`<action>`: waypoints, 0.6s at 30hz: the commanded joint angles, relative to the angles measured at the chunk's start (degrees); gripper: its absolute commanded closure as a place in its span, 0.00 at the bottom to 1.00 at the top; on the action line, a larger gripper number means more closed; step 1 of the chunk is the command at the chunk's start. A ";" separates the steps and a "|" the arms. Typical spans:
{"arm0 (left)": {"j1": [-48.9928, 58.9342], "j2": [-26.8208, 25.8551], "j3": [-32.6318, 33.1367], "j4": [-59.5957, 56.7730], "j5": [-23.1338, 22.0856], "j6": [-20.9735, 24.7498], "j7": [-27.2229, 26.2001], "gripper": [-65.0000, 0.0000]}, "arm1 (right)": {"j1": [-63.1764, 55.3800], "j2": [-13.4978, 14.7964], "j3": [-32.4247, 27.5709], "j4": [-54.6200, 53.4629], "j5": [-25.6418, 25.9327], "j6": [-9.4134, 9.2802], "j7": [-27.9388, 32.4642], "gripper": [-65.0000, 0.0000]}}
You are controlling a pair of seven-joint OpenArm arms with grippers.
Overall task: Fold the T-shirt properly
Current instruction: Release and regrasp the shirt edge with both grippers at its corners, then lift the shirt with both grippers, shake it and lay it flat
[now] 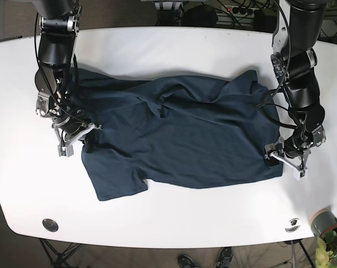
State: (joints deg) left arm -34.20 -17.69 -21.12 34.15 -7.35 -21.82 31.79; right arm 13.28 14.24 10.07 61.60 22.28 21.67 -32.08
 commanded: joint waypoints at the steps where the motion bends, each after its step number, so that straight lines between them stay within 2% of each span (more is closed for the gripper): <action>1: -1.28 0.42 1.04 -0.53 -0.43 -0.29 0.60 0.21 | 0.92 0.57 0.09 0.68 -0.35 0.09 -0.41 0.96; 3: -1.19 1.30 1.21 -0.53 -0.43 -0.99 0.60 0.22 | 0.92 0.57 0.09 0.68 -0.35 0.09 -0.41 0.96; 5: -1.01 1.65 1.21 -0.88 -0.34 -2.92 0.60 0.30 | 0.92 0.57 0.09 0.68 -0.35 0.09 -0.41 0.96; 7: -0.93 1.65 1.21 -0.96 -0.25 -4.15 0.60 0.47 | 0.92 0.57 0.09 0.68 -0.35 0.09 -0.41 0.96; 9: -0.49 1.74 1.21 -1.05 0.01 -4.77 0.52 0.72 | 0.92 0.57 0.09 0.68 -0.35 0.09 -0.41 0.96; 12: 0.57 1.74 1.21 -0.96 0.01 -5.03 0.25 0.93 | 0.92 0.57 0.09 1.56 -0.35 0.09 -0.41 0.96; 16: 0.74 1.74 0.95 -0.79 -0.51 -5.91 0.60 0.99 | 0.48 0.05 -0.09 6.13 -0.35 0.09 -0.76 0.97; 18: 0.66 1.74 0.69 0.71 -0.95 -9.52 1.40 1.00 | -0.22 -0.75 0.00 8.68 -0.35 0.09 -1.73 0.97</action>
State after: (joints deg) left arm -32.73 -15.73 -20.43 33.28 -8.80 -28.58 30.41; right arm 11.86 13.65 9.85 67.05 21.12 21.21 -34.48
